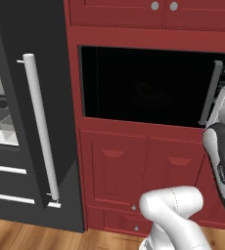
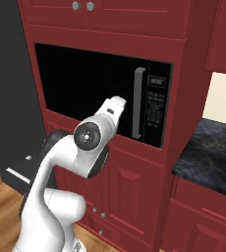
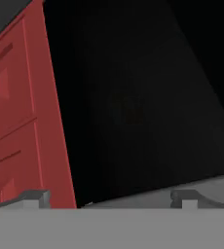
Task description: Place the tupperware containing the chicken drumstick and tomato meal in the microwave. Close the microwave door and press the start button to reheat the meal.
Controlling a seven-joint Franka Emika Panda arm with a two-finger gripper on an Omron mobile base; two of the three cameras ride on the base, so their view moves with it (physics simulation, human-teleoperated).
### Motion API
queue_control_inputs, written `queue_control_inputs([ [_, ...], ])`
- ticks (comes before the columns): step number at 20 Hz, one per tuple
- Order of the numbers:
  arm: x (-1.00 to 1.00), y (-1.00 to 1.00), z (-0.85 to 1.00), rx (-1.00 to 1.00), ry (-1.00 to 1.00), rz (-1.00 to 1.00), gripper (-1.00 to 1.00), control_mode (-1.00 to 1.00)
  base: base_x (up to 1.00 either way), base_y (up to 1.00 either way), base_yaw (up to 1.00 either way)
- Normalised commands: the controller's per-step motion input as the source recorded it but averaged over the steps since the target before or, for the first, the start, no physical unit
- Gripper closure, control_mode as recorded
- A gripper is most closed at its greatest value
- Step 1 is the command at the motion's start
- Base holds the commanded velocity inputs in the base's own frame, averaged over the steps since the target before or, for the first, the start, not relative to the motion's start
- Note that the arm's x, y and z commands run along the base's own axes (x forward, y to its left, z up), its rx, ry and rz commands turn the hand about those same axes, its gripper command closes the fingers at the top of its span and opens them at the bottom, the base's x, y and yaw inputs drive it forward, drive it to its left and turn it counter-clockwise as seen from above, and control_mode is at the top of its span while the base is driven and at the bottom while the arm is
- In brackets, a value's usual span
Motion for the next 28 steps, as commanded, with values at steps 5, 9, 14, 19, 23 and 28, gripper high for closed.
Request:
queue_control_inputs([
  [5, -0.68, -0.78, 0.0, 0.2, -0.03, 0.15, -1.0, -1.0, 0.0, 0.0, 0.0],
  [9, -0.19, -0.48, 0.0, 0.07, 0.0, 0.05, -1.0, -1.0, 0.0, 0.0, 0.0],
  [14, 0.0, -0.09, 0.0, 0.01, 0.0, 0.08, 1.0, -1.0, 0.0, 0.0, 0.0],
  [19, 0.2, -0.05, -0.11, 0.0, -0.04, 0.05, 1.0, -1.0, 0.0, 0.0, 0.0],
  [23, 0.41, -0.14, -0.35, 0.0, -0.03, 0.0, 1.0, -1.0, 0.0, 0.0, 0.0],
  [28, 0.44, -0.12, -0.24, 0.0, -0.03, 0.0, 1.0, -1.0, 0.0, 0.0, 0.0],
])
